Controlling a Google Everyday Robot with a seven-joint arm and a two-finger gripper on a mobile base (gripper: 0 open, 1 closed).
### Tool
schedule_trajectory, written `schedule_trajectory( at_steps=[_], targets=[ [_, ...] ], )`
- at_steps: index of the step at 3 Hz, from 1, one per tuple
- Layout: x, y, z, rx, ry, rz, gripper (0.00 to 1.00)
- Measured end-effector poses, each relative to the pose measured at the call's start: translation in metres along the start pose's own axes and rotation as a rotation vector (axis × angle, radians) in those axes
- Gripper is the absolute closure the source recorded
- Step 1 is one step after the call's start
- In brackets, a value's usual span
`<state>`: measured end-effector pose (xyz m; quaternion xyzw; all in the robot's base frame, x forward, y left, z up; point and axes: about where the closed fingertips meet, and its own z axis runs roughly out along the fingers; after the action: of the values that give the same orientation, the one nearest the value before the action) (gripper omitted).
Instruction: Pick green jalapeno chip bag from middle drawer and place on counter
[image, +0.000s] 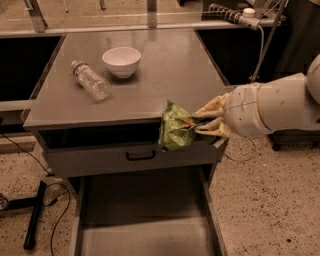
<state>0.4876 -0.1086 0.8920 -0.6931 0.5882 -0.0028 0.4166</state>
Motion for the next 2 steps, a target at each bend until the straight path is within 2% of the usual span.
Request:
schedule_trajectory(
  at_steps=[1,2],
  targets=[
    [0.000,0.000,0.000,0.000,0.000,0.000,1.00],
    [0.004,-0.023,0.010,0.024,-0.019,-0.003,1.00]
  ],
)
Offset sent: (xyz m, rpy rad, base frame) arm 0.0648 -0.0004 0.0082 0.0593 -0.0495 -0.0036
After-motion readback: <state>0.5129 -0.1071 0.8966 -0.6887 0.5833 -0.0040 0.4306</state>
